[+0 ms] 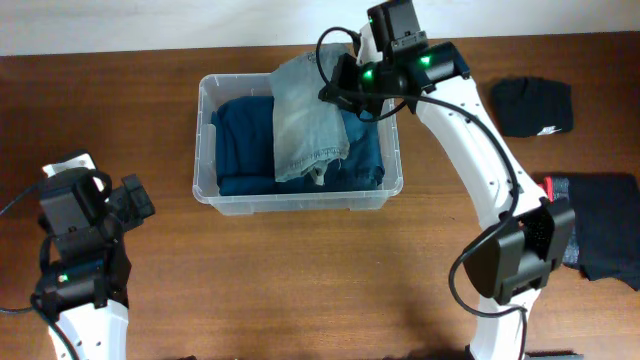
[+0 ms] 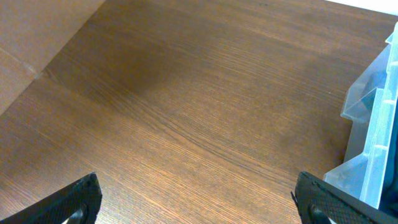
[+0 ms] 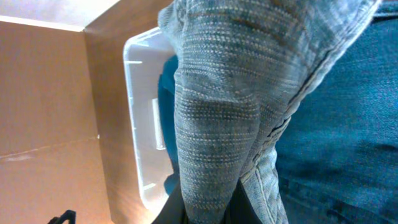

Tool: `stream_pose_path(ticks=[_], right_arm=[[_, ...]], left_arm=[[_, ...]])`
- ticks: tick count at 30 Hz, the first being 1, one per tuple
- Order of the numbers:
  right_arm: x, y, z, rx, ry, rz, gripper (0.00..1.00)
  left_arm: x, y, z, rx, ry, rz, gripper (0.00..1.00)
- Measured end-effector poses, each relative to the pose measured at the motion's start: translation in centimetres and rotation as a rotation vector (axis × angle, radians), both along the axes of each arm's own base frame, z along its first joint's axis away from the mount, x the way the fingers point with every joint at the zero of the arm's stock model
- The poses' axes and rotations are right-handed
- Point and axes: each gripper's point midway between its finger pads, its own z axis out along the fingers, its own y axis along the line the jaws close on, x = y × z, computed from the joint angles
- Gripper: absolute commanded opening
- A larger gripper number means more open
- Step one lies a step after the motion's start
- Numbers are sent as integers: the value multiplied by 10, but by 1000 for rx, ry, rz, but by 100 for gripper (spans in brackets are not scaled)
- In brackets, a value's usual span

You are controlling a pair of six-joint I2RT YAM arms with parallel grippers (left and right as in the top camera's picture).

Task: Pack container
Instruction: 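Lower the light-blue denim into the container's right side and release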

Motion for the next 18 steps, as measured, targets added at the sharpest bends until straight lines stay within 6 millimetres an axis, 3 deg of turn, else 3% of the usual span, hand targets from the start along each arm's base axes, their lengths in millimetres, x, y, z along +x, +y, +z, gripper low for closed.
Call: stream_pose_path(ticks=[6, 8, 10, 14, 15, 18], right_arm=[[0, -15, -9, -51, 28, -37, 9], [0, -23, -12, -64, 41, -48, 15], [1, -33, -15, -77, 58, -62, 29], [5, -52, -18, -98, 59, -80, 69], [6, -56, -19, -107, 57, -83, 73], [7, -63, -22, -132, 55, -90, 74]], left_arm=[[0, 0, 0, 0, 0, 0, 99], [0, 0, 0, 0, 0, 0, 99], [0, 0, 0, 0, 0, 0, 99], [0, 0, 0, 0, 0, 1, 99], [0, 0, 0, 0, 0, 0, 99], [0, 0, 0, 0, 0, 0, 99]])
